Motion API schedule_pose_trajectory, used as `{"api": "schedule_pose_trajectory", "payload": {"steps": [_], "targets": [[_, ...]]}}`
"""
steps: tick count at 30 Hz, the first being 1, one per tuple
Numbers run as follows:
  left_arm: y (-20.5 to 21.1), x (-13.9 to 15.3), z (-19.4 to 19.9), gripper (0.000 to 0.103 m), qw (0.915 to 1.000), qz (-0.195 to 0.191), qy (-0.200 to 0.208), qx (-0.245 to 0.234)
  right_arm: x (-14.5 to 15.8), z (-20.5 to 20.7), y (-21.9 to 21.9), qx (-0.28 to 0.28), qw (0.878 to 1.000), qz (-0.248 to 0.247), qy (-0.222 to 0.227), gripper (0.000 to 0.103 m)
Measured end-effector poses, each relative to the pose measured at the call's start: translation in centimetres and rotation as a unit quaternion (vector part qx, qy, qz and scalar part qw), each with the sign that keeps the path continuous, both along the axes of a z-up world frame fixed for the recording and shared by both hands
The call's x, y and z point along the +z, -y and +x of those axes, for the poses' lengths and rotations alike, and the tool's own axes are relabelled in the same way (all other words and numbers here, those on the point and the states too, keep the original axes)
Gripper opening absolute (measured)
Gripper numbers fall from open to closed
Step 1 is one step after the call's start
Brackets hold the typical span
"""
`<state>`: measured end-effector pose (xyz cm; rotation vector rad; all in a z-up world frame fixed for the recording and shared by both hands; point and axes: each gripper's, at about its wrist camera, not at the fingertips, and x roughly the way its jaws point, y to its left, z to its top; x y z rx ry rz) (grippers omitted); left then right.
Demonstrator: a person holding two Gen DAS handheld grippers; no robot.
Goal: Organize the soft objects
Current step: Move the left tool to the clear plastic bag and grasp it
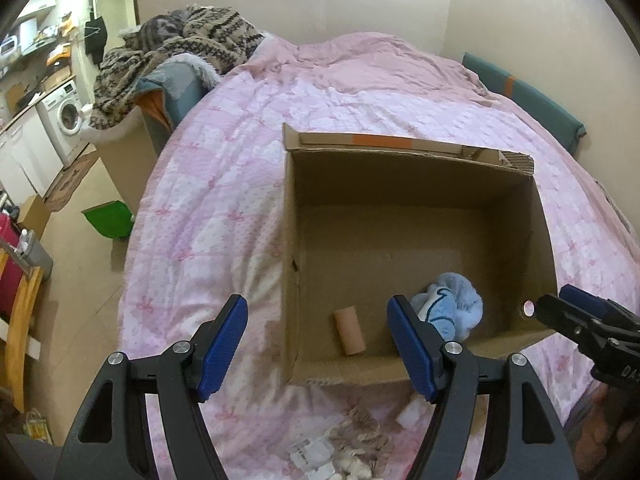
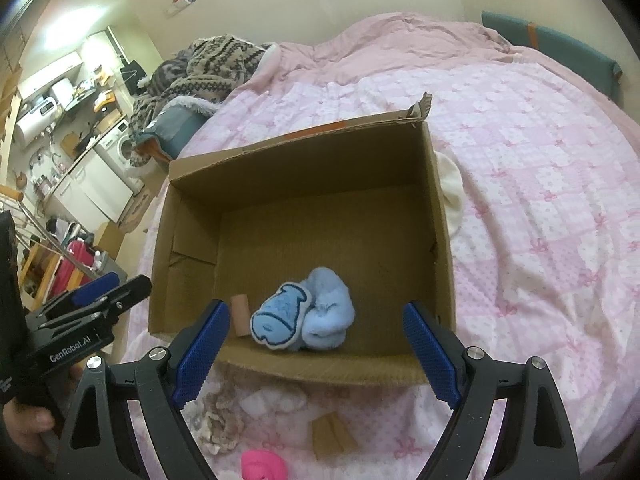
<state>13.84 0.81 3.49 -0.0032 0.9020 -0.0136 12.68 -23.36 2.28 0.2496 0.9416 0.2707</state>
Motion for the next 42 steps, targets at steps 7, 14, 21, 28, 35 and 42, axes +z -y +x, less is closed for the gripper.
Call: {"api": "schedule_pose_trajectory", "payload": {"steps": [7,14,21,28,35,42], "targets": [[-1.1,0.1,-2.3,0.07,0.9999,0.004,-0.007,0.015,0.4,-1.8,0.7,-0.008,1.0,0.016,-0.003,0.094],[-1.7,0.0,-4.5,0.07,0.9996,0.008,-0.014,0.023,0.6,-4.0,1.1,-0.016,1.0,0.021,-0.006,0.094],[-2.5,-0.7,-5.9,0.07,0.9986,0.005,-0.031,0.043,-0.2,-5.8,1.2,-0.018,0.999,0.026,-0.028,0.094],[-3.1,-2.5,-6.4,0.07,0.9953,-0.009,-0.081,0.052,-0.9,-7.1,0.2,0.001,0.999,0.023,-0.045,0.094],[-6.2,-3.6,-6.1,0.07,0.9871,-0.028,-0.105,0.118,-2.4,-6.5,0.5,-0.01,0.996,0.04,-0.08,0.094],[-6.9,-7.8,-5.2,0.069,0.9682,-0.081,-0.199,0.128,-4.4,-5.6,1.0,-0.033,0.991,0.05,-0.123,0.094]]}}
